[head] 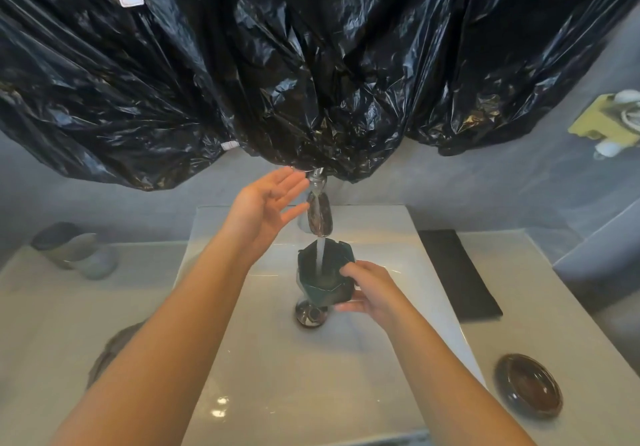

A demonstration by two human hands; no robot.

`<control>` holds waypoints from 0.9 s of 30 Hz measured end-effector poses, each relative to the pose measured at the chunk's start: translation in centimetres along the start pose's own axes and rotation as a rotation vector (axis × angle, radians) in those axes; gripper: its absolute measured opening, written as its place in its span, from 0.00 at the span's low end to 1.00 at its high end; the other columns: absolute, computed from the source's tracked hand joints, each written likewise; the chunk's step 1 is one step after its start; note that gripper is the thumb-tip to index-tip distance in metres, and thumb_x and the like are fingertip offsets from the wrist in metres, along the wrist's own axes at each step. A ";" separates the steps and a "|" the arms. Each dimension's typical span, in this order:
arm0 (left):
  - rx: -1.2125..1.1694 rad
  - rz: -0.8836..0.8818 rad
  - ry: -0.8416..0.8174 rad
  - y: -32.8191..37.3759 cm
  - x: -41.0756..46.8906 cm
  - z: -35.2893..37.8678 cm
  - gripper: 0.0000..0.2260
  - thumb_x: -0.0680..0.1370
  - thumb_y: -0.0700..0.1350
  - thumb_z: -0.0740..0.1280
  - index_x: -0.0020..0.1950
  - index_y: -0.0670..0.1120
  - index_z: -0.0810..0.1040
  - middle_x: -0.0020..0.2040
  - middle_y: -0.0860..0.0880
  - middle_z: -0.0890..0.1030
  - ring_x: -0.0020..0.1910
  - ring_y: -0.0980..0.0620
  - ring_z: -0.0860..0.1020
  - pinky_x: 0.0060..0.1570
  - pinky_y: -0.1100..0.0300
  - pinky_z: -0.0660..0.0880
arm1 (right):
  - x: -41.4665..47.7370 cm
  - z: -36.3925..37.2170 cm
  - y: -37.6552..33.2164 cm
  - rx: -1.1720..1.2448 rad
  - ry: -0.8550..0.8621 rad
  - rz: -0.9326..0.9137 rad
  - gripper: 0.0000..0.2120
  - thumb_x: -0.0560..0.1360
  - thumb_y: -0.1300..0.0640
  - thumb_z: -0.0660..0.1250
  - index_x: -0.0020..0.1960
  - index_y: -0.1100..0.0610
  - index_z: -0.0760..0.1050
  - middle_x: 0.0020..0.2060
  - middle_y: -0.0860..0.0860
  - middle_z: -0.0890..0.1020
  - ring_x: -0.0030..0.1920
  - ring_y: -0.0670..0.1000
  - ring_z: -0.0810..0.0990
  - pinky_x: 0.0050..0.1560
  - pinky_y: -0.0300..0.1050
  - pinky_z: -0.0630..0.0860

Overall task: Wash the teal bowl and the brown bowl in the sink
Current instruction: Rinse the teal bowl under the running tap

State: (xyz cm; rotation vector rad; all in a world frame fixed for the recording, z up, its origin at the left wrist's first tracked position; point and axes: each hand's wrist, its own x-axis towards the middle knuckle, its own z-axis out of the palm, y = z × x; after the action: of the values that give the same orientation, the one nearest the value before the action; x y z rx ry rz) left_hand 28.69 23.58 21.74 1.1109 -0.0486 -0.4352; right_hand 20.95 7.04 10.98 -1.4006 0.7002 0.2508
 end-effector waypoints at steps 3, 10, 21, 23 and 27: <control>0.311 0.137 0.040 -2.2 -0.8 -1.9 0.17 0.78 0.35 0.58 0.65 0.46 0.73 0.61 0.49 0.80 0.61 0.52 0.78 0.63 0.47 0.73 | 0.7 -0.2 0.4 0.001 0.001 -0.008 0.14 0.77 0.60 0.65 0.63 0.59 0.74 0.59 0.58 0.79 0.55 0.61 0.83 0.42 0.51 0.84; 1.429 0.676 -0.157 -12.5 -4.7 -8.0 0.17 0.73 0.45 0.60 0.61 0.51 0.77 0.58 0.56 0.80 0.62 0.58 0.74 0.65 0.53 0.67 | 2.0 -0.3 1.9 0.016 -0.072 -0.071 0.16 0.75 0.62 0.64 0.63 0.58 0.75 0.56 0.59 0.81 0.53 0.60 0.83 0.38 0.49 0.82; 1.813 0.708 -0.411 -15.8 -1.7 -6.0 0.21 0.68 0.44 0.76 0.59 0.54 0.78 0.58 0.58 0.81 0.61 0.54 0.77 0.67 0.28 0.54 | 3.0 -0.3 3.6 -0.132 -0.107 -0.191 0.13 0.76 0.64 0.63 0.55 0.52 0.79 0.45 0.55 0.85 0.45 0.55 0.85 0.34 0.46 0.81; 1.723 0.767 -0.339 -16.3 -1.9 -6.7 0.18 0.68 0.41 0.75 0.55 0.54 0.79 0.48 0.57 0.83 0.50 0.55 0.81 0.68 0.31 0.58 | 3.3 -0.9 3.4 -0.133 -0.098 -0.225 0.13 0.75 0.65 0.63 0.53 0.50 0.79 0.44 0.52 0.84 0.45 0.53 0.85 0.33 0.44 0.81; 1.964 0.884 -0.303 -17.1 -1.0 -8.3 0.02 0.72 0.44 0.69 0.41 0.50 0.81 0.34 0.53 0.79 0.34 0.51 0.79 0.73 0.42 0.54 | 4.1 -0.8 3.4 -0.189 -0.057 -0.280 0.14 0.73 0.63 0.67 0.55 0.50 0.78 0.42 0.50 0.84 0.44 0.50 0.85 0.39 0.48 0.84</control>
State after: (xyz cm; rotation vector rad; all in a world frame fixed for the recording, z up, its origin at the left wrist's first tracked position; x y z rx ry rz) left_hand 24.51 24.73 3.19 2.6734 -1.4267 0.4789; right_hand 21.96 5.94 5.81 -1.6462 0.4351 0.1373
